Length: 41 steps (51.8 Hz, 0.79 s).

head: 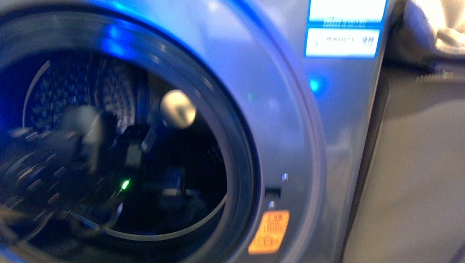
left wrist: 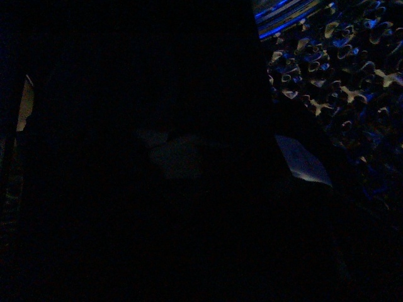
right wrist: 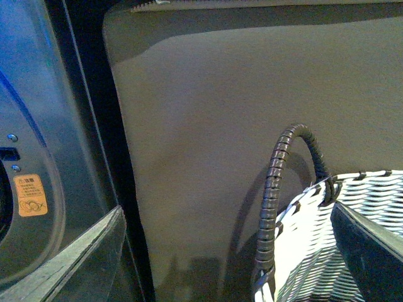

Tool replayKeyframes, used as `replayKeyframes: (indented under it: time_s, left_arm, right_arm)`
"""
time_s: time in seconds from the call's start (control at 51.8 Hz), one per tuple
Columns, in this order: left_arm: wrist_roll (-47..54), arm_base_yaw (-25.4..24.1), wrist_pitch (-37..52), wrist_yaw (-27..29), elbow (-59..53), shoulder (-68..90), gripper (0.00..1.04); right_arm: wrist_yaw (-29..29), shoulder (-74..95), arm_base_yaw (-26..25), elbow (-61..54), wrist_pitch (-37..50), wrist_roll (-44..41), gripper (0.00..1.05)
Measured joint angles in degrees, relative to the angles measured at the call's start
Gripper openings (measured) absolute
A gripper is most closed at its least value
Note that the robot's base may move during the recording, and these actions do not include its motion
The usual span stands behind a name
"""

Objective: Collect clothes from washing machine

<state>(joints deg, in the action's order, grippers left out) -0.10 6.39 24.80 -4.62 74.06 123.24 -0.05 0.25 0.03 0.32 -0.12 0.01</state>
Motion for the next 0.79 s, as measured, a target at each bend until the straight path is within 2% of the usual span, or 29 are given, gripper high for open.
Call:
replayKeyframes:
  time_s: [0.406, 0.792]
  left_arm:
    - [-1.0, -0.2, -7.2, 0.7, 15.1, 10.3, 0.98]
    - [0.4, 0.9, -14.1, 5.2, 24.4, 19.5, 0.98]
  right_arm:
    - [0.0, 0.0, 0.0, 0.0, 0.0, 0.0, 0.97]
    - [0.0, 0.0, 0.0, 0.0, 0.0, 0.0, 0.97]
